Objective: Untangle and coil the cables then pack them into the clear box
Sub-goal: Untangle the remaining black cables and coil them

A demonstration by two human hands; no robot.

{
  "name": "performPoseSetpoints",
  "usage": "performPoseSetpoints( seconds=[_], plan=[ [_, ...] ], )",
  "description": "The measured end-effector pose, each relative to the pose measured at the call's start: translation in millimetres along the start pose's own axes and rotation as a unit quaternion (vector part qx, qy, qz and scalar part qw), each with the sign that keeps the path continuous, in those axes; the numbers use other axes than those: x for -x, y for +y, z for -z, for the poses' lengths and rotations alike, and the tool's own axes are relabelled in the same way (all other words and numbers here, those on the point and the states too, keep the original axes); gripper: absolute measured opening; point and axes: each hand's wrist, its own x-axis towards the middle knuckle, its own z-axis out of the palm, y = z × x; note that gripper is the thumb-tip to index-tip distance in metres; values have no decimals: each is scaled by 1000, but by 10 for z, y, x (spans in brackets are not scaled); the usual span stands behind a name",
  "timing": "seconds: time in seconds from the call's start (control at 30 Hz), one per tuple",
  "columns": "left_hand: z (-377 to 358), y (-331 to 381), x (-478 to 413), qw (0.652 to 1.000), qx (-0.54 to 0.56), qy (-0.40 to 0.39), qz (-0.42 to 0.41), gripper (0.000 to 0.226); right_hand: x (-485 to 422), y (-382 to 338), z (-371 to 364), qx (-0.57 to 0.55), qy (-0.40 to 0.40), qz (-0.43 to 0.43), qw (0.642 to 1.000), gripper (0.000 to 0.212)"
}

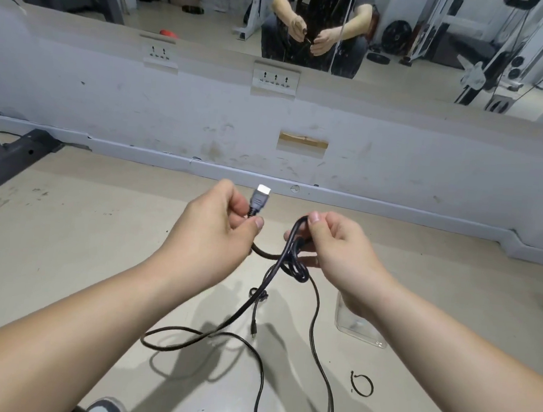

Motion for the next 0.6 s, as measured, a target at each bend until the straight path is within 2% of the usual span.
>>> performPoseSetpoints(
  seconds=[0.1, 0.2, 0.3, 0.37, 0.43, 0.5, 0.6],
  plan=[
    [121, -69, -71, 996, -73, -21, 46, 30, 12, -15, 0, -44, -20, -30, 998, 34],
    [101, -103, -37, 988, -151, -30, 9, 32, 36, -34, -11, -129, -61, -79, 987, 36],
    [-27, -62, 52, 992, -103, -66, -43, 16, 59, -78, -48, -193, -113, -103, 969, 39],
    [-85, -46, 80, 990, -82, -97, -64, 33, 76, -100, -76, -198, -136, -98, 966, 43],
    [-87, -46, 85, 991, -61, -97, -74, 48, 89, -106, -97, -178, -155, -99, 967, 47],
    [-77, -53, 85, 990, -78, -85, -80, 55, 94, -105, -99, -176, -186, -117, 959, 50],
    [-77, -43, 82, 991, -61, -91, -82, 55, 97, -112, -69, -186, -220, -148, 946, 37]
  ],
)
